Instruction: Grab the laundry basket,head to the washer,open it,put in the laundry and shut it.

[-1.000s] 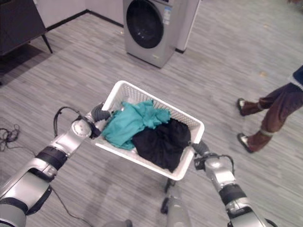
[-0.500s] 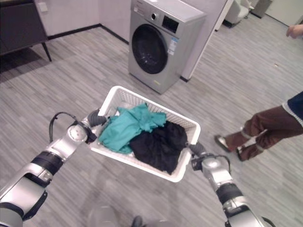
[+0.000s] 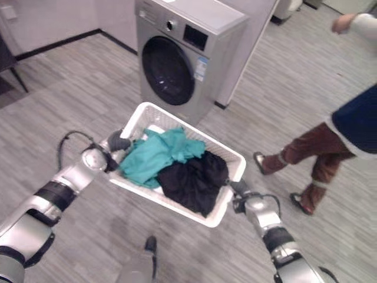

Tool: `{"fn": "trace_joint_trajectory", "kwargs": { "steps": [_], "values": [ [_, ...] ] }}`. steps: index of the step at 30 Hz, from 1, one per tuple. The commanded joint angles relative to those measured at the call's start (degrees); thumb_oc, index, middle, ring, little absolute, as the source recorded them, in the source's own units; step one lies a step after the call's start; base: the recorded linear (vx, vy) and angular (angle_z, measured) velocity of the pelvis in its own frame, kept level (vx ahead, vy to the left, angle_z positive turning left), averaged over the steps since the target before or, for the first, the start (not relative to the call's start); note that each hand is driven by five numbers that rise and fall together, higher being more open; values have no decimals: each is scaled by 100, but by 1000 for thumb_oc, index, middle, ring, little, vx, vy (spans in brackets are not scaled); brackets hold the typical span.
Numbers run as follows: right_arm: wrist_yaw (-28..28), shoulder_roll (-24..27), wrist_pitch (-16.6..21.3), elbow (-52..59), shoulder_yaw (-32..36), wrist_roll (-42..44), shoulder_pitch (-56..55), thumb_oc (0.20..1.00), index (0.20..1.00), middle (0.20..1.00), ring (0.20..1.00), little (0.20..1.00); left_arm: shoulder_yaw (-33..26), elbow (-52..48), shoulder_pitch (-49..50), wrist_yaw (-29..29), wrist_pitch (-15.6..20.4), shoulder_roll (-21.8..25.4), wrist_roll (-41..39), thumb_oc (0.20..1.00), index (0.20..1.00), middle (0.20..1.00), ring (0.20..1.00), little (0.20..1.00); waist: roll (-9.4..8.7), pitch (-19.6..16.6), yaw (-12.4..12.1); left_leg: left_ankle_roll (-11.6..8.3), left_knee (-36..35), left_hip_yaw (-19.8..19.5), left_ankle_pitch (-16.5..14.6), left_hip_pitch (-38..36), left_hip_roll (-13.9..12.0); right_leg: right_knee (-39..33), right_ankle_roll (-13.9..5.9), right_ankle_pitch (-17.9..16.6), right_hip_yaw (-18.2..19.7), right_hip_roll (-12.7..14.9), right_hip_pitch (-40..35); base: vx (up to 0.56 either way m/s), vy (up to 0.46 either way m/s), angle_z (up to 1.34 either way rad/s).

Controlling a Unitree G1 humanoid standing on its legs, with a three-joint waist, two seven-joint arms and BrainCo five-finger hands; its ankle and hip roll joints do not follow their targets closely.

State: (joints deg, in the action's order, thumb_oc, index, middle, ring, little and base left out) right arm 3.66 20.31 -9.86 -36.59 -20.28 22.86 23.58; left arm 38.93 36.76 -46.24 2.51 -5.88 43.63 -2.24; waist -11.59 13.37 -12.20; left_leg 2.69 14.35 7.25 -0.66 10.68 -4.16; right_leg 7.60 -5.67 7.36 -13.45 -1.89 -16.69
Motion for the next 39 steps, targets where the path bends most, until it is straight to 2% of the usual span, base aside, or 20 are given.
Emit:
{"fn": "trace_joint_trajectory", "kwargs": {
  "steps": [1, 2, 3, 4, 5, 6, 10, 11, 12, 15, 17, 18, 28, 35, 39],
  "values": [
    [-78, 238, 674, 602, 463, 134, 186, 200, 200, 200, 200, 200, -258, -142, -373, 196, 347, -168, -16, 200, 200, 200, 200, 200, 171, -476, -85, -26, -1188, -42, 599, -129, -47, 2403, -663, -950, -136, 472, 900, 443, 247, -50],
    [-77, 240, 672, 605, 463, 133, 185, 200, 200, 200, 200, 200, -261, -144, -372, 195, 346, -169, -16, 200, 200, 200, 200, 200, 183, -495, -90, -27, -1184, -40, 606, -103, -66, 2409, -656, -960, -131, 457, 931, 195, 173, -4],
    [-33, 202, 678, 643, 470, 91, 209, 200, 200, 200, 200, 200, -290, -165, -339, 256, 335, -179, -20, 200, 200, 200, 200, 200, 244, -430, 13, 94, -1117, -33, 459, -266, -23, 2971, -710, -1196, -88, 611, 1151, 166, 180, -1],
    [-29, 150, 729, 653, 493, 84, 218, 200, 200, 200, 200, 200, -326, -165, -262, 254, 344, -203, -45, 200, 200, 200, 200, 200, 348, -421, 65, 170, -1130, -24, 390, -373, -28, 3381, -714, -1270, -66, 677, 1374, 362, 309, 11],
    [26, 90, 735, 720, 617, 31, 148, 200, 200, 200, 200, 200, -390, -246, -161, 263, 325, -267, -76, 200, 200, 200, 200, 200, 483, -390, 148, 275, -1296, -53, 298, -697, 8, 3664, -703, -1098, -242, 955, 1692, 389, 273, 5],
    [29, 93, 736, 748, 671, 16, 106, 200, 200, 200, 200, 200, -402, -264, -131, 252, 313, -297, -81, 200, 200, 200, 200, 200, 528, -383, 179, 280, -1406, -57, 254, -862, 44, 3449, -670, -927, -410, 1168, 1726, 304, 181, -5],
    [29, 96, 734, 751, 671, 16, 104, 200, 200, 200, 200, 200, -405, -265, -130, 252, 312, -300, -81, 200, 200, 200, 200, 200, 546, -387, 194, 273, -1424, -75, 276, -861, 26, 3425, -656, -942, -437, 1149, 1715, 121, 4, 14],
    [5, 240, 717, 807, 836, 0, -26, 200, 200, 200, 200, 200, -398, -365, -95, 142, 328, -416, -102, 200, 200, 200, 200, 200, 646, -443, 165, 116, -1521, -148, 54, -1099, 28, 1468, -362, -294, -931, 1585, 1601, 432, -92, 12],
    [14, 259, 726, 770, 888, 61, -51, 200, 200, 200, 200, 200, -396, -355, -105, 147, 349, -427, -95, 200, 200, 200, 200, 200, 684, -446, 183, 58, -1476, -252, 9, -1086, -21, 863, -348, -426, -942, 1603, 1501, 432, -92, 8],
    [14, 260, 726, 770, 887, 61, -51, 200, 200, 200, 200, 200, -397, -354, -105, 147, 350, -427, -95, 200, 200, 200, 200, 200, 688, -442, 187, 57, -1475, -256, 8, -1089, -23, 854, -348, -430, -947, 1599, 1492, 40, -38, 27],
    [-57, 239, 747, 820, 1027, 338, -152, 200, 200, 200, 200, 200, -437, -329, -100, 175, 389, -542, -23, 200, 200, 200, 200, 200, 674, -431, 235, -11, -1388, -379, -121, -1099, -24, -129, -434, -838, -594, 1734, 1500, 254, -187, 32],
    [-74, 175, 780, 749, 1090, 536, -264, 200, 200, 200, 200, 200, -516, -280, 23, 190, 405, -676, 38, 200, 200, 200, 200, 200, 554, -560, 212, -35, -1481, -309, -115, -1180, 60, -408, -586, -1203, -578, 1660, 1355, 318, -207, 57],
    [-141, 189, 927, 973, 1315, 869, -711, 200, 200, 200, 200, 200, -602, -312, 190, 200, 446, -875, -67, 200, 200, 200, 200, 200, 538, -748, 250, -223, -1839, -653, -29, -1324, 14, -792, -586, -984, -955, 1365, 1032, 87, -59, 21],
    [-141, 197, 961, 892, 1356, 924, -793, 200, 200, 200, 200, 200, -627, -344, 256, 181, 442, -875, -87, 200, 200, 200, 200, 200, 537, -771, 231, -249, -1873, -720, -24, -1338, 1, -861, -570, -937, -1014, 1323, 980, 13, -14, 1],
    [-308, 139, 883, 665, 1341, 1282, -899, 200, 200, 200, 200, 200, -666, -309, 291, 176, 447, -851, -88, 200, 200, 200, 200, 200, 527, -805, 182, -300, -1914, -770, -4, -1350, -30, -975, -548, -890, -1074, 1273, 890, 9, -19, -3]
  ]
}}
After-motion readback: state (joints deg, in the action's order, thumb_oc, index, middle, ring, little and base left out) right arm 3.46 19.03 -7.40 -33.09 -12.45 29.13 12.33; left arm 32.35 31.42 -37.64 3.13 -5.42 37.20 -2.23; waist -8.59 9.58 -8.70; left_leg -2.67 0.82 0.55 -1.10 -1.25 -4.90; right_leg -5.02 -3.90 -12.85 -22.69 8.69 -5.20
